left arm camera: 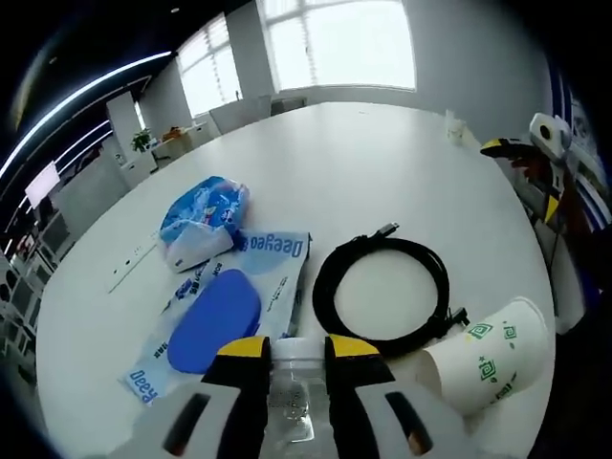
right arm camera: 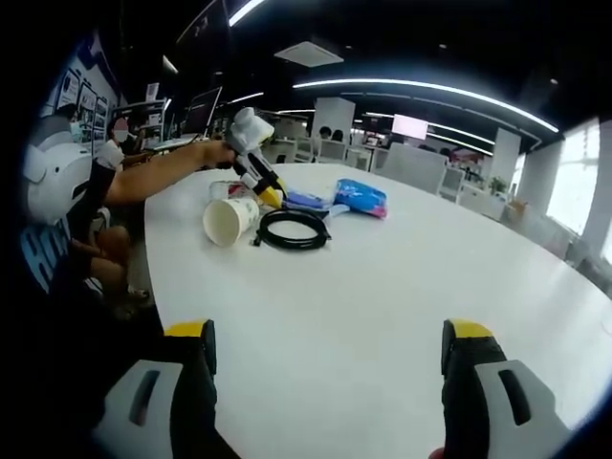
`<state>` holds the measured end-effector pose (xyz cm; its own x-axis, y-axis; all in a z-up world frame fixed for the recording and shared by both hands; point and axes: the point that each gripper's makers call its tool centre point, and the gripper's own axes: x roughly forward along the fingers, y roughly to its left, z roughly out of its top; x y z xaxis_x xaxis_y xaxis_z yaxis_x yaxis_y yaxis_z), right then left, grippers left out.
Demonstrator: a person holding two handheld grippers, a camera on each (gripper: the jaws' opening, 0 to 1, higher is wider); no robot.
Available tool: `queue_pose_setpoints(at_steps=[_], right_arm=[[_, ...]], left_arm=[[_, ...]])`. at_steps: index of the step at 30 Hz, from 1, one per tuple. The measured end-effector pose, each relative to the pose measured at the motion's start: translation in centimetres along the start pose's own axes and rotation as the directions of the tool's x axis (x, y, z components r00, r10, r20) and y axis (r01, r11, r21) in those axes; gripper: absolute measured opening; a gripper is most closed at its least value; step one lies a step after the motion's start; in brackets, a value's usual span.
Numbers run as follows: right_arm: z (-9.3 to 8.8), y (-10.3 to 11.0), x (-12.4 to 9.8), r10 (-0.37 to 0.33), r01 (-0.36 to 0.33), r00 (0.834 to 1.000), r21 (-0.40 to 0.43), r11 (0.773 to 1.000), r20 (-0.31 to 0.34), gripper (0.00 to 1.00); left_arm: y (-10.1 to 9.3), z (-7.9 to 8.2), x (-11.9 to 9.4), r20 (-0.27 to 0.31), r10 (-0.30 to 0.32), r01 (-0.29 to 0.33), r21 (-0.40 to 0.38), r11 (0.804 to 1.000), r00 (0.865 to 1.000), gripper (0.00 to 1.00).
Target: Arrange the tabletop items into an orderly group along one side of the table until the central work area is clear of visible clutter.
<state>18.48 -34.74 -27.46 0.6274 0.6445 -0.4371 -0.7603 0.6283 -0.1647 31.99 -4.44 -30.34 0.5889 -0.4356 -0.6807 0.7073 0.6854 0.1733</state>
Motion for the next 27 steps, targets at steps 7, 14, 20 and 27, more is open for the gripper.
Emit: queue_pose_setpoints(at_steps=[7, 14, 20, 27], right_arm=[[0.2, 0.1, 0.1, 0.003, -0.003, 1.0, -0.005, 1.0, 0.004, 0.95], [0.2, 0.0, 0.0, 0.002, -0.002, 1.0, -0.003, 1.0, 0.004, 0.95], [0.4, 0.2, 0.0, 0.005, -0.005, 1.0, -0.007, 1.0, 0.007, 0.95], [0.8, 0.4, 0.2, 0.009, -0.008, 1.0, -0.012, 1.0, 0.013, 0.95]], left_arm=[[0.5, 0.6, -1.2, 0.028, 0.006, -0.006, 0.008, 1.0, 1.0, 0.19], [0.6, 1.3, -2.8, 0.057, 0.006, -0.007, 0.012, 1.0, 0.998, 0.19], [0.8, 1.8, -4.6, 0.094, 0.009, -0.01, 0.011, 1.0, 0.996, 0.19], [1.5, 2.4, -7.0, 0.133, 0.014, -0.016, 0.008, 1.0, 0.991, 0.19]])
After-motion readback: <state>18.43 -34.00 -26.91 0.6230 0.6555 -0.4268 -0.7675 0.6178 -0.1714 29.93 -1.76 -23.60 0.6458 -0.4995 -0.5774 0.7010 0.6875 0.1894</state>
